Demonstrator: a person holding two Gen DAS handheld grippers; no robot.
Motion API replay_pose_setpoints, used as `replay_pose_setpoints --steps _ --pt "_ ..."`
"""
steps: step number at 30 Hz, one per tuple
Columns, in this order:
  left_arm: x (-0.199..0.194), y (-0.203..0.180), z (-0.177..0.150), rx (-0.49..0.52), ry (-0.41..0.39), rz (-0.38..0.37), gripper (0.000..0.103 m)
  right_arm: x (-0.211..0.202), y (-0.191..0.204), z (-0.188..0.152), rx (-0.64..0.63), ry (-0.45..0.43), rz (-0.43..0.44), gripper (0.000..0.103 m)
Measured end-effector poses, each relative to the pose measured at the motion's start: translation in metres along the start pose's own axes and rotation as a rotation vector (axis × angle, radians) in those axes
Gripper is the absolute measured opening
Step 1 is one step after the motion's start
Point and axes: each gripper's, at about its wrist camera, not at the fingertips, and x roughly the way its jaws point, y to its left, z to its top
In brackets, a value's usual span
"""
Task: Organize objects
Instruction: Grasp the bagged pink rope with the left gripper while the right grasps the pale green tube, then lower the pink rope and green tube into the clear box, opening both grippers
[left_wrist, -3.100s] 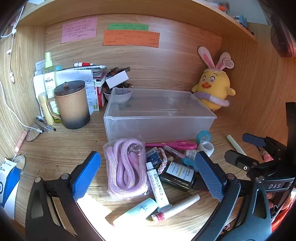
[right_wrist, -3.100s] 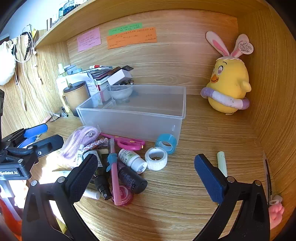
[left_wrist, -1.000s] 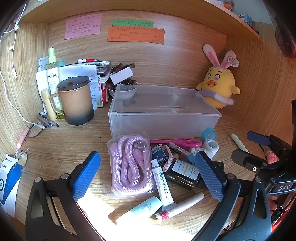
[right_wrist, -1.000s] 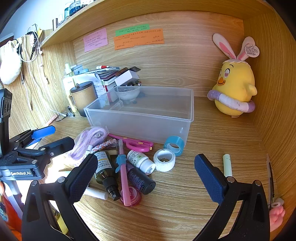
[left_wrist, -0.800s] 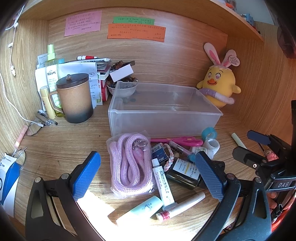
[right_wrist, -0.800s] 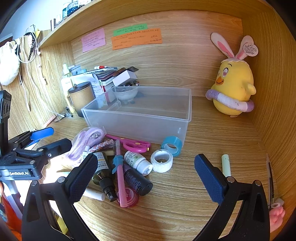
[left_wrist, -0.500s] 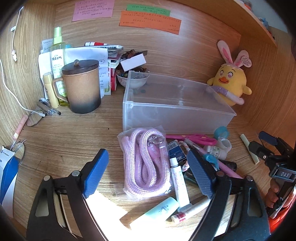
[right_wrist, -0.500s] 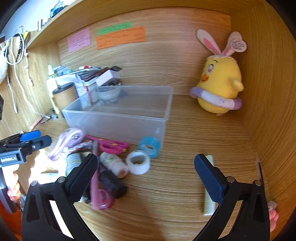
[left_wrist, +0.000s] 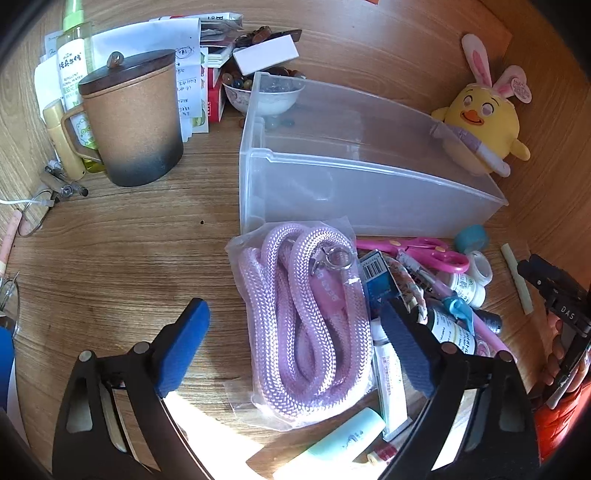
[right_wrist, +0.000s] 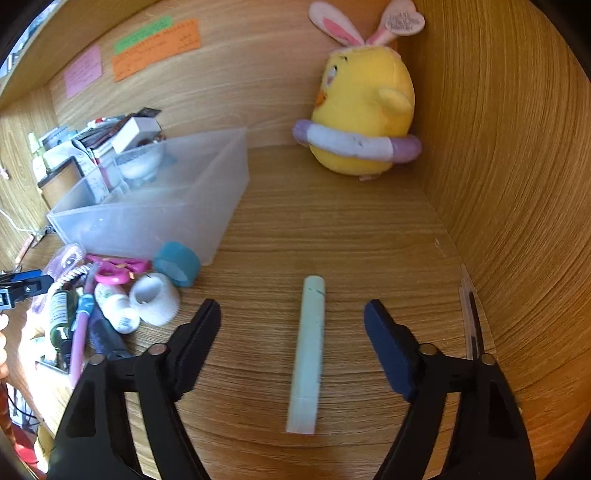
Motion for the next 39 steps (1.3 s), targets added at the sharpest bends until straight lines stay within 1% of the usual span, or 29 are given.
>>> replay_pose_setpoints --steps 1,3,6,7,9,12,13,15,17,20,21,27,32,37,39 --pt "0.002 0.000 0.002 0.000 0.007 -0.003 0.095 0.003 -0.002 0.000 -0.002 0.016 -0.004 0.064" --pt "0.006 0.000 0.005 0.003 0.022 -0.001 0.095 0.010 -0.006 0.000 -0.002 0.047 -0.012 0.054" --pt "0.016 0.000 0.007 0.016 0.047 0.014 0.095 0.014 -0.010 -0.001 0.000 0.074 0.005 0.045" --pt "0.018 0.002 0.007 0.048 0.065 -0.018 0.095 0.014 -0.009 -0.002 -0.006 0.079 0.002 0.043" --pt "0.020 0.006 0.006 0.029 0.080 -0.049 0.095 0.016 -0.008 -0.004 -0.016 0.088 -0.005 0.033" --pt "0.018 0.012 0.004 0.036 0.075 -0.034 0.095 0.018 -0.006 -0.005 -0.026 0.096 -0.003 0.024" --pt "0.017 0.013 0.002 0.043 0.072 -0.032 0.095 0.018 -0.005 -0.005 -0.029 0.098 0.001 0.023" --pt "0.013 0.013 -0.001 0.064 0.068 -0.025 0.092 0.018 -0.003 -0.006 -0.039 0.097 0.004 0.015" --pt "0.010 0.014 -0.002 0.086 0.067 -0.020 0.086 0.018 0.002 -0.007 -0.048 0.096 0.015 0.014" --pt "0.005 0.016 -0.006 0.117 0.065 -0.004 0.070 0.018 0.009 -0.009 -0.066 0.088 0.031 0.014" --pt "0.003 0.015 -0.008 0.131 0.062 0.008 0.068 0.017 0.011 -0.010 -0.068 0.085 0.040 0.014" --pt "0.001 0.017 -0.013 0.182 0.039 0.019 0.066 0.013 0.027 -0.017 -0.079 0.072 0.093 0.014" --pt "0.000 0.010 -0.017 0.225 0.002 0.030 0.059 0.001 0.036 -0.016 -0.081 0.039 0.131 0.014" --pt "-0.014 0.016 -0.022 0.190 -0.035 0.017 0.056 -0.015 0.043 -0.006 -0.083 -0.011 0.149 0.014" --pt "-0.023 0.021 -0.025 0.178 -0.058 0.022 0.055 -0.020 0.047 -0.002 -0.091 -0.027 0.152 0.014"
